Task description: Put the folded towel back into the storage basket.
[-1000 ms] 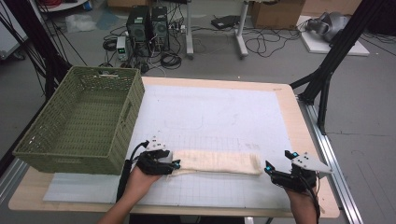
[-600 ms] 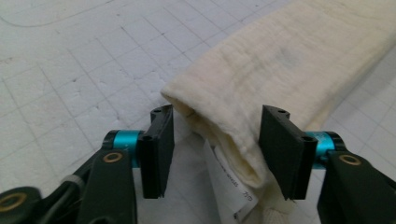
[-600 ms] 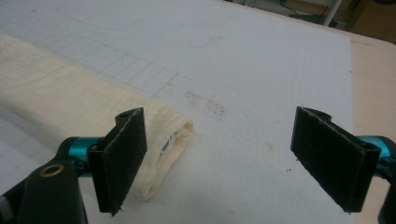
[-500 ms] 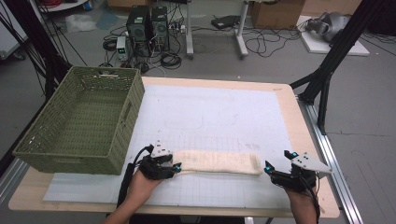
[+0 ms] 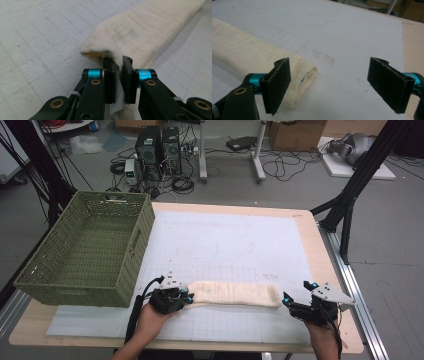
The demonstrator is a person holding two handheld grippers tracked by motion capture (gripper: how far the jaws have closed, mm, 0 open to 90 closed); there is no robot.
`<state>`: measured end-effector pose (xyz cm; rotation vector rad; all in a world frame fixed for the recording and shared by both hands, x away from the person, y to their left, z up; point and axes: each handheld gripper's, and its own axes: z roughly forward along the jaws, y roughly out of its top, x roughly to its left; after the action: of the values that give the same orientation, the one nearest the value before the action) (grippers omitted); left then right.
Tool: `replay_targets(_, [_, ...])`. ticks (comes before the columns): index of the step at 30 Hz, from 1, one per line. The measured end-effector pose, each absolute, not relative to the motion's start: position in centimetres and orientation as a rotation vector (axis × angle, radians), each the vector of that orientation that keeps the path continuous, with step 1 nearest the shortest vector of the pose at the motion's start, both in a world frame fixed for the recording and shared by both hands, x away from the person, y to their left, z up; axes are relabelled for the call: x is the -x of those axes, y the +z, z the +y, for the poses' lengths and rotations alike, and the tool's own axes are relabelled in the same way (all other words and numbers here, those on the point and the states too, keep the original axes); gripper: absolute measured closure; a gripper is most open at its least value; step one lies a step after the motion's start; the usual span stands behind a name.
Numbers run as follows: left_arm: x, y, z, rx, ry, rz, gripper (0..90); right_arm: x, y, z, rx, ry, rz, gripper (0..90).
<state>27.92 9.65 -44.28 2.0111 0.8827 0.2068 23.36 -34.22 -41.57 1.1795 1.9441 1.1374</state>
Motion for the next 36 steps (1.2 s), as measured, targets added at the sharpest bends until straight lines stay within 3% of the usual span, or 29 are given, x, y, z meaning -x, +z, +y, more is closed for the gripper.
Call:
replay_targets(7, [-28.1, -43.4, 10.6, -1.91, 0.163, 0.858, 81.6, -23.5, -41.6, -34.6, -1.204, 1.155, 1.923, 15.3])
replay_targets(19, [-28.1, -43.1, 10.9, -1.892, 0.16, 0.826, 81.0, -24.6, -42.7, -32.5, -1.187, 1.128, 2.051, 16.0])
replay_targets(33, [-27.8, -43.2, 10.8, -1.938, 0.255, 0.746, 81.0, -25.9, -44.8, -31.0, -1.159, 1.041, 2.24, 36.8])
replay_targets(34, [-27.7, -43.3, 10.8, -1.942, 0.266, 0.733, 81.1, -26.0, -44.9, -31.0, -1.177, 1.071, 2.262, 44.0])
replay_targets(36, [-27.7, -43.3, 10.8, -1.942, 0.276, 0.724, 81.1, -26.1, -45.0, -31.2, -1.233, 1.115, 2.274, 49.3])
